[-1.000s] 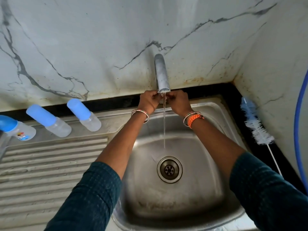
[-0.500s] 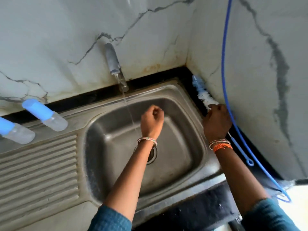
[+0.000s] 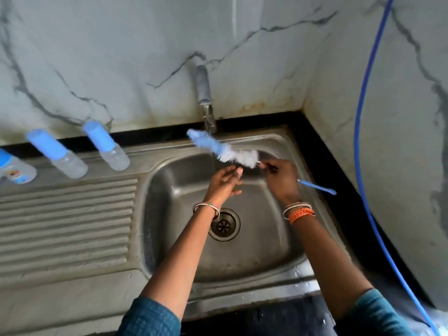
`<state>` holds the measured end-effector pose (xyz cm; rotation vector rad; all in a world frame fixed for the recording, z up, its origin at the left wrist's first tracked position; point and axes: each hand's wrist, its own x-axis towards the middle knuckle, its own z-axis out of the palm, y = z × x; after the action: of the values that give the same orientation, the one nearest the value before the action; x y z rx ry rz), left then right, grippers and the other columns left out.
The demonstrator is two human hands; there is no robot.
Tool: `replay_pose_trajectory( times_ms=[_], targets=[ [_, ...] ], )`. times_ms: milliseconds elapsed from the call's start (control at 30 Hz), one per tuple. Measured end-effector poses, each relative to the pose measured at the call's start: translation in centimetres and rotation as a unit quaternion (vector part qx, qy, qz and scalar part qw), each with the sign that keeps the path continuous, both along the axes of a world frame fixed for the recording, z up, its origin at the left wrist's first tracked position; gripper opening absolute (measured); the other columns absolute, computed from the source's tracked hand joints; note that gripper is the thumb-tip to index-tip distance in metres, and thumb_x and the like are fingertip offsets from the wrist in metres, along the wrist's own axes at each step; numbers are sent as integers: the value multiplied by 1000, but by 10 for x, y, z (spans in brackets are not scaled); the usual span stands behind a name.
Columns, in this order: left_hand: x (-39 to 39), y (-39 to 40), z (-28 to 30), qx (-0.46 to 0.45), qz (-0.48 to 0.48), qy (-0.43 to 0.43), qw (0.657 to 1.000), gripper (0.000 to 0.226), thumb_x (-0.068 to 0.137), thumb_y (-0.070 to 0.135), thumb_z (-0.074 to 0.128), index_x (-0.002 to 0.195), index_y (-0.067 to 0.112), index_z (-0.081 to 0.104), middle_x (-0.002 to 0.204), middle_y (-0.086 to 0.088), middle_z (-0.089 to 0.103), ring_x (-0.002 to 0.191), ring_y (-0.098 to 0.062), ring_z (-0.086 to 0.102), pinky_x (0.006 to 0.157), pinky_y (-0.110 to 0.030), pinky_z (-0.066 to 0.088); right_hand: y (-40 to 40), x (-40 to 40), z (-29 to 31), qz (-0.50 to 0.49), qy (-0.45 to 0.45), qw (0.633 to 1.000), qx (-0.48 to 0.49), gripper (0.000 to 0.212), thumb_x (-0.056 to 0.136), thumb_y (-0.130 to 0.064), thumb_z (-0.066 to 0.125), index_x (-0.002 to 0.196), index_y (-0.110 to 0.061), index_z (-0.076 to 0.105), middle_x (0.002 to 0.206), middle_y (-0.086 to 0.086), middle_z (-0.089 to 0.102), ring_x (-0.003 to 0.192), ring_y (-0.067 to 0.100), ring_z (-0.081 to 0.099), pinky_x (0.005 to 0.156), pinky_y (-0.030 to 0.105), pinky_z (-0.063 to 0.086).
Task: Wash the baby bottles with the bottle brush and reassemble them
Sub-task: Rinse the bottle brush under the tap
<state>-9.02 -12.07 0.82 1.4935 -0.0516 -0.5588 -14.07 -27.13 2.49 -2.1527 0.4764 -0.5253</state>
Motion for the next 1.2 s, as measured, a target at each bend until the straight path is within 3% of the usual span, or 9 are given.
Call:
replay_pose_trajectory(
  times_ms=[100, 167, 300, 433, 667, 900, 1033, 1133, 1200],
  targets=[
    [13, 13, 6, -47, 60, 43, 996, 11, 92, 26, 59, 90, 16, 55, 103, -4, 64, 84, -15, 65, 60, -26, 56, 27, 28, -5, 70, 22, 997, -5, 16, 88, -10, 64, 99, -9, 75, 94, 9, 74, 90, 20, 68, 83, 30, 51],
    [22, 16, 7, -92, 100, 80, 988, 15, 92, 23, 59, 82, 18, 49, 94, -2, 62, 85, -16, 64, 64, -27, 55, 35, 42, -7, 91, 31, 995, 7, 16, 88, -9, 64, 100, -7, 75, 95, 11, 74, 91, 21, 68, 84, 29, 50],
    [36, 19, 3, -179, 133, 169, 960, 15, 90, 12, 61, 80, 14, 50, 76, -3, 66, 76, -14, 63, 62, -23, 56, 38, 54, -8, 122, 43, 991, 17, 16, 87, -5, 64, 100, -4, 74, 94, 13, 74, 84, 13, 66, 77, 19, 45],
    [45, 18, -3, -167, 141, 249, 943, 6, 90, 5, 59, 85, 6, 57, 74, -8, 61, 72, -16, 55, 59, -21, 57, 36, 56, -19, 129, 72, 989, 7, 16, 87, -5, 65, 99, -6, 75, 95, 10, 74, 87, 10, 66, 78, 17, 46],
    [55, 18, -8, -191, 192, 199, 942, 19, 91, -9, 49, 81, 7, 53, 57, 1, 67, 55, -11, 66, 57, -20, 56, 43, 77, -17, 130, 108, 981, 99, 24, 85, -16, 68, 109, -11, 70, 96, 0, 72, 92, 11, 66, 92, 30, 51],
    [55, 22, 0, -229, 201, 190, 933, 20, 88, -15, 50, 77, 1, 55, 56, -3, 66, 53, -12, 67, 54, -18, 55, 54, 101, 0, 240, 108, 960, 95, 19, 94, -16, 59, 87, -7, 74, 72, -2, 70, 66, 5, 62, 70, 32, 53],
    [51, 31, -5, -155, 181, 159, 958, 19, 88, -10, 56, 73, 2, 53, 61, -9, 68, 55, -16, 69, 51, -16, 53, 55, 105, 4, 235, 136, 956, 108, 14, 87, -14, 69, 89, -1, 73, 73, 7, 71, 67, 17, 68, 68, 35, 59],
    [47, 40, -8, -45, 133, 137, 980, 17, 86, 11, 67, 74, 3, 58, 54, -3, 66, 44, -8, 61, 45, -14, 49, 59, 107, 3, 189, 112, 973, 70, 10, 82, -9, 73, 90, -3, 75, 83, 12, 73, 62, 13, 65, 64, 33, 58],
    [45, 48, -12, -48, 114, 147, 981, 12, 85, 12, 68, 79, 4, 62, 59, -2, 68, 47, -7, 61, 50, -15, 51, 57, 110, 3, 168, 103, 978, 66, 12, 80, -8, 74, 91, -3, 75, 87, 12, 74, 67, 12, 63, 69, 32, 56]
  ],
)
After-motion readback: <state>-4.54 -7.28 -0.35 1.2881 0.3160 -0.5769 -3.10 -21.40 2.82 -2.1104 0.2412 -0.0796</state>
